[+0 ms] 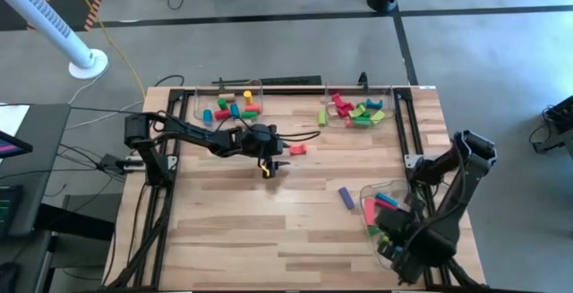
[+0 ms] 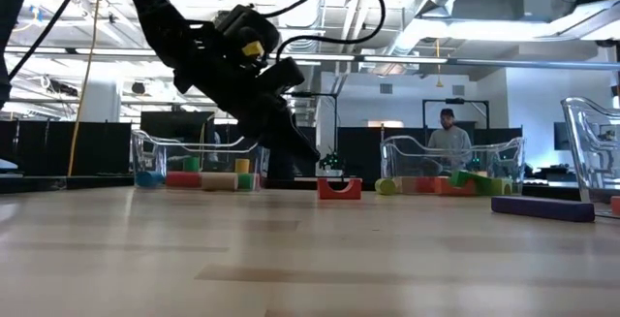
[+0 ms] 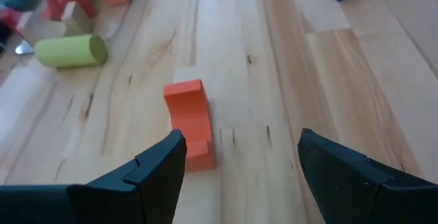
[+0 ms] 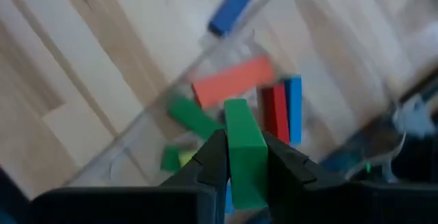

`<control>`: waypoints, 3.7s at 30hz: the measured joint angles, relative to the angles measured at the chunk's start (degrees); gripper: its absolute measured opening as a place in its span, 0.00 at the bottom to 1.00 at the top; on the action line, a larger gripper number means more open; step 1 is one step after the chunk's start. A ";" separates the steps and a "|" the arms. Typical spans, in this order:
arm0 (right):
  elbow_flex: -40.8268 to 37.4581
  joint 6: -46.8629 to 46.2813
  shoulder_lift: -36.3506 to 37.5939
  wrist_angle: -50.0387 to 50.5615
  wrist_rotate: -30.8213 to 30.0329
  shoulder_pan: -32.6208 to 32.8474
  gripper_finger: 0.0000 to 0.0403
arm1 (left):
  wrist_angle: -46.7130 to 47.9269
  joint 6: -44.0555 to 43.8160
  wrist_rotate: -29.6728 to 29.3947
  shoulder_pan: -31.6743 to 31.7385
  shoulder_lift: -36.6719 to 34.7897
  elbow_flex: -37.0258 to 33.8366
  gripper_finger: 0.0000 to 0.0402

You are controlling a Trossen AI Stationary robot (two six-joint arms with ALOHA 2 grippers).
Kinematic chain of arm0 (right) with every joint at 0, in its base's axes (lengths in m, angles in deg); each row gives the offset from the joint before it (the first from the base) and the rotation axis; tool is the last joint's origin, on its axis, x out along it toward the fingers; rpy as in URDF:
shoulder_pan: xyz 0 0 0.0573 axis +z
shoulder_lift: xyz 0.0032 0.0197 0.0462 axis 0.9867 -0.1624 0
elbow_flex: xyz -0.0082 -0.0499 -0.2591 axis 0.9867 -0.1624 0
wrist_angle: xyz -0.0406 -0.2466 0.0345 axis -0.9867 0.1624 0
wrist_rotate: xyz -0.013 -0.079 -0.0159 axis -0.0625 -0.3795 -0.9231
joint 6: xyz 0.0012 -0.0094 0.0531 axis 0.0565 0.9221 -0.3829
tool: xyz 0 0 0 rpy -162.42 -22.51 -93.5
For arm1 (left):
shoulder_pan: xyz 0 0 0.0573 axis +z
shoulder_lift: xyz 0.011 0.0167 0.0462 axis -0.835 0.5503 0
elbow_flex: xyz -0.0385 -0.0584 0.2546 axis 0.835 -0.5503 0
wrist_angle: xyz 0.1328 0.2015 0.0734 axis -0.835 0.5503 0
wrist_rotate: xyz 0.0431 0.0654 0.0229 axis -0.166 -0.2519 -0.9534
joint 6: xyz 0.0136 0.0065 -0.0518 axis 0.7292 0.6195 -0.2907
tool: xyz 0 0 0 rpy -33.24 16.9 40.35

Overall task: Sort blocks by size
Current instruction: Put the green rectangular block into the bottom transparent bin, then put the orange arch block into the top right transparent bin

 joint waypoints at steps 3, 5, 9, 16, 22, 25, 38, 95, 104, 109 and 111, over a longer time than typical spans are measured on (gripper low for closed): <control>0.00 -4.14 0.00 0.28 2.43 1.52 0.23 | 0.57 0.08 -0.05 0.00 0.00 -0.02 0.67; 0.00 -6.23 0.00 0.17 2.86 2.45 0.23 | 0.92 0.53 -0.07 0.00 0.00 -0.02 0.67; -0.07 -8.49 -0.82 0.56 4.69 3.48 0.23 | 1.21 0.63 -0.09 0.00 0.00 -0.02 0.67; -6.22 -13.11 -0.94 -4.23 8.90 4.54 0.23 | 1.71 0.59 -0.09 0.00 0.00 -0.02 0.67; -8.91 -13.63 -0.94 -8.47 9.03 4.27 0.26 | 0.42 1.83 -0.09 0.65 0.00 -0.02 0.67; -9.76 -13.92 -0.94 -8.56 9.51 3.99 0.26 | -1.36 0.52 -0.22 2.26 0.00 -0.02 0.67; -11.87 -14.77 -0.96 -10.34 10.05 3.98 0.26 | 0.68 -0.48 1.04 4.52 0.09 -0.04 0.64; -3.04 -8.32 -0.94 -3.97 -0.26 -0.22 0.68 | -6.85 -1.95 2.09 4.50 9.36 2.49 0.64; -3.04 -6.26 -0.94 -3.92 -2.63 -0.53 0.68 | -8.64 -3.55 3.25 4.54 16.02 6.23 0.64; -3.04 -6.16 -0.94 -3.92 -2.63 -0.53 0.68 | -9.45 -4.12 3.01 4.24 16.62 6.71 0.60; -3.04 -6.17 -0.94 -3.89 -2.63 -0.42 0.68 | -9.33 -4.11 3.00 4.21 16.59 6.71 0.55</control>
